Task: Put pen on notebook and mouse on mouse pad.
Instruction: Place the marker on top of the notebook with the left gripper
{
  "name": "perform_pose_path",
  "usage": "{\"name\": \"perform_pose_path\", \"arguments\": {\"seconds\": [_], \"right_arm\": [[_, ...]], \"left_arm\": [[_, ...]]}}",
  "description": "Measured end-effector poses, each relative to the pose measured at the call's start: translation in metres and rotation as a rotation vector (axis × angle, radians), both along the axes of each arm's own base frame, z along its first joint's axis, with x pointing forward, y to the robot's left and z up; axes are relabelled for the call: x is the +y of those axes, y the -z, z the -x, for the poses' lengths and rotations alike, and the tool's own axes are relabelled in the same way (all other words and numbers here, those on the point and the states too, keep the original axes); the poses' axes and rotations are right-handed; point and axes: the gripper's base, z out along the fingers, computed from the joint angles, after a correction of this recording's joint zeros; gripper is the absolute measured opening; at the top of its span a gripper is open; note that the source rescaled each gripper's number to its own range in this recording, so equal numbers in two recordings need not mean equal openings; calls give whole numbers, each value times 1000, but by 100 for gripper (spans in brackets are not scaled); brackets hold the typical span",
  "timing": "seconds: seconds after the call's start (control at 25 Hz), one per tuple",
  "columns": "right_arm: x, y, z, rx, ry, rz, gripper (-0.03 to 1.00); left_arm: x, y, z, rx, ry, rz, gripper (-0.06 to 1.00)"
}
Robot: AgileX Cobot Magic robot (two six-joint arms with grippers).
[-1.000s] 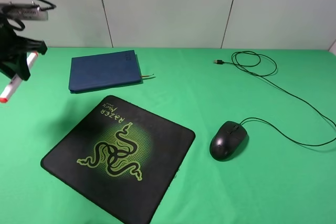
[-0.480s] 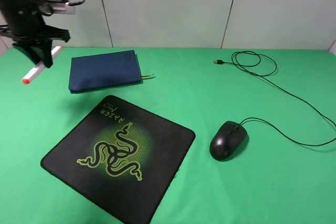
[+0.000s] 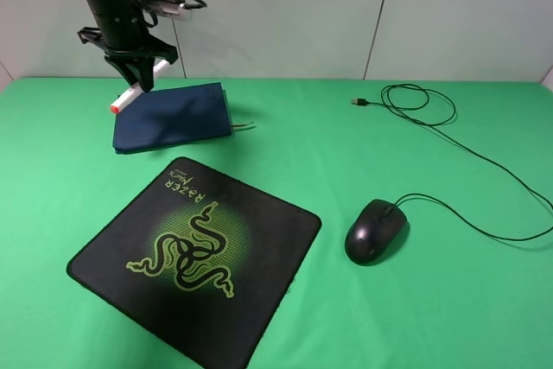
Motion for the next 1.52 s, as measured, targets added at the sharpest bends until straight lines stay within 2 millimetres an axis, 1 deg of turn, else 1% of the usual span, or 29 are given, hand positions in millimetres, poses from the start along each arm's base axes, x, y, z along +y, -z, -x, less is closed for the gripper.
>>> {"name": "perform_pose_path", "arguments": {"seconds": [0.12,0.32,0.44,0.56,0.88,1.16,1.2,1.24,1.28,1.32,1.36,1.4,1.44,1.48,1.52], "right_arm": [[0,0,0,0,0,0,100],[0,0,0,0,0,0,100],[0,0,0,0,0,0,100],[0,0,0,0,0,0,100],[0,0,0,0,0,0,100],[0,0,0,0,0,0,100],[0,0,0,0,0,0,100],[0,0,0,0,0,0,100],[0,0,0,0,0,0,100],[0,0,0,0,0,0,100],[0,0,0,0,0,0,100],[0,0,0,0,0,0,100],[0,0,0,0,0,0,100],[0,0,0,0,0,0,100],[0,0,0,0,0,0,100]], "left_arm": [[-5,14,-7,16,28,21,0],[-6,39,-11,62,75,12,0],[-7,49,-12,77,86,9,0],[-7,53,-14,71,88,8,0],[-8,55,-21,-3,94,16,0],[-9,62,-24,-14,94,19,0],[-9,63,-24,-12,94,20,2],[-9,64,-24,-9,94,23,6],[-10,66,-24,-7,92,28,15],[-10,67,-24,-5,90,37,29],[-10,67,-24,-8,90,37,51],[-10,67,-24,-9,89,38,70],[-11,67,-24,-9,87,44,80],[-11,67,-24,-9,87,44,88],[-11,67,-24,-9,86,44,92]]}}
